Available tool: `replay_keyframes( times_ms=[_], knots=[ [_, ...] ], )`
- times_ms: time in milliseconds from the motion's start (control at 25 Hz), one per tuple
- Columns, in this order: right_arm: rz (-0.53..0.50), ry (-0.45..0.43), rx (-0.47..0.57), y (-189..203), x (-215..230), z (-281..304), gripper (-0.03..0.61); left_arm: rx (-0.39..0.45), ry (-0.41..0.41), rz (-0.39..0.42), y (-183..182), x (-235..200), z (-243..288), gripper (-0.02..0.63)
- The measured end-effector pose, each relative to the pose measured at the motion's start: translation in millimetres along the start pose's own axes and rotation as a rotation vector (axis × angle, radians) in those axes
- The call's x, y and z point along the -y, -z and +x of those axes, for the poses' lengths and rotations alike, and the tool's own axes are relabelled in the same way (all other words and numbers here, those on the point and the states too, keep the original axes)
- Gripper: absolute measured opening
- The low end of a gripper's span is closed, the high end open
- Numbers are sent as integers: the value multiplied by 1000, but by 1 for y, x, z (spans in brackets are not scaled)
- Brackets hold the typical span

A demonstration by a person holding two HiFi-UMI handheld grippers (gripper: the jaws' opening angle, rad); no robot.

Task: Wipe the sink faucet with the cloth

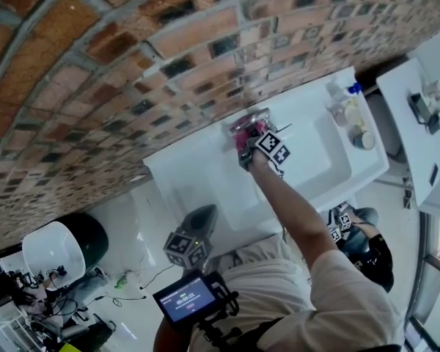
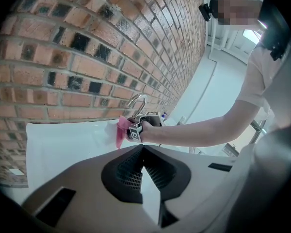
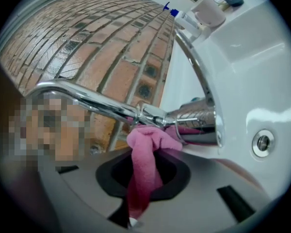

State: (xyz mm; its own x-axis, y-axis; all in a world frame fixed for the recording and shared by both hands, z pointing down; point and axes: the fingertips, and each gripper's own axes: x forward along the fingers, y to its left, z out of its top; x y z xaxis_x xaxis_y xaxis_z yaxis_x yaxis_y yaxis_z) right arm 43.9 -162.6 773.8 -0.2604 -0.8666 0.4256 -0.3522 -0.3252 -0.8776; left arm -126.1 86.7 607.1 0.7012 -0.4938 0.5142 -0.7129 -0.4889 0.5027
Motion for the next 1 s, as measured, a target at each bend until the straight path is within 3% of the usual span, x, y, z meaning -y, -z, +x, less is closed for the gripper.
replay_keyframes(
  times_ms=[560, 1000],
  knots=[
    [-180, -98, -78, -9, -40, -22, 57, 20, 0, 10, -3, 16, 3, -6],
    [-429, -188, -130, -18, -77, -37, 55, 28, 11, 9, -4, 26, 11, -6]
  ],
)
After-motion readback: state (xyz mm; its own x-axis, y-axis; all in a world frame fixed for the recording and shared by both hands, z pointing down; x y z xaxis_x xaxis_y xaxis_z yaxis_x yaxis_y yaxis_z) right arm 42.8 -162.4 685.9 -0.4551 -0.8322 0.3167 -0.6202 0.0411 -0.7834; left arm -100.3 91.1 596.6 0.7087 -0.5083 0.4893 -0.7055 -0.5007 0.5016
